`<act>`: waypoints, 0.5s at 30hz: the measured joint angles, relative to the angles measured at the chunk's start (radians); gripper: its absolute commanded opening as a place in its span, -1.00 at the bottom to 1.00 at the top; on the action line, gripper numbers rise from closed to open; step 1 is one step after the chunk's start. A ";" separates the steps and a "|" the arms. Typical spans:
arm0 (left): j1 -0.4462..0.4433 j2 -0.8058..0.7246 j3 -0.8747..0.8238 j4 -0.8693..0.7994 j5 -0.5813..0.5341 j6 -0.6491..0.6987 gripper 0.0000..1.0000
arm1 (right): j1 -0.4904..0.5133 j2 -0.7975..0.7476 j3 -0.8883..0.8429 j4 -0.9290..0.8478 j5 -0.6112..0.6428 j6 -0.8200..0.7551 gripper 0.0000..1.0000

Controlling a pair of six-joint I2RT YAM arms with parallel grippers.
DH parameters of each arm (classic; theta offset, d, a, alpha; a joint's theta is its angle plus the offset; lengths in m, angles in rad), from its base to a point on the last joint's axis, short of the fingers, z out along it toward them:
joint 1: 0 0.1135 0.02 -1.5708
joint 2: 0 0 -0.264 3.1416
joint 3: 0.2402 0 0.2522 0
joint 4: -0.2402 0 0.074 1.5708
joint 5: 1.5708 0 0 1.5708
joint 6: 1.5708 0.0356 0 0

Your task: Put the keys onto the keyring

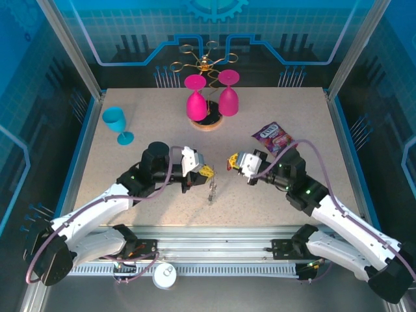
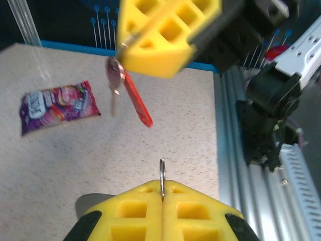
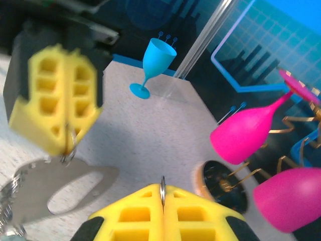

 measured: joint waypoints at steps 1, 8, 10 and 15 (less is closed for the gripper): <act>-0.006 -0.001 -0.008 0.018 -0.019 0.039 -1.00 | -0.020 0.009 0.019 -0.017 -0.027 0.047 -1.00; -0.015 -0.003 -0.088 0.185 -0.161 0.217 -1.00 | -0.109 0.049 0.063 -0.120 -0.279 0.245 -1.00; -0.015 -0.005 -0.108 0.243 -0.185 0.242 -1.00 | -0.114 0.059 0.063 -0.139 -0.343 0.258 -1.00; -0.024 -0.013 -0.153 0.353 -0.187 0.312 -1.00 | -0.116 0.086 0.063 -0.135 -0.461 0.286 -1.00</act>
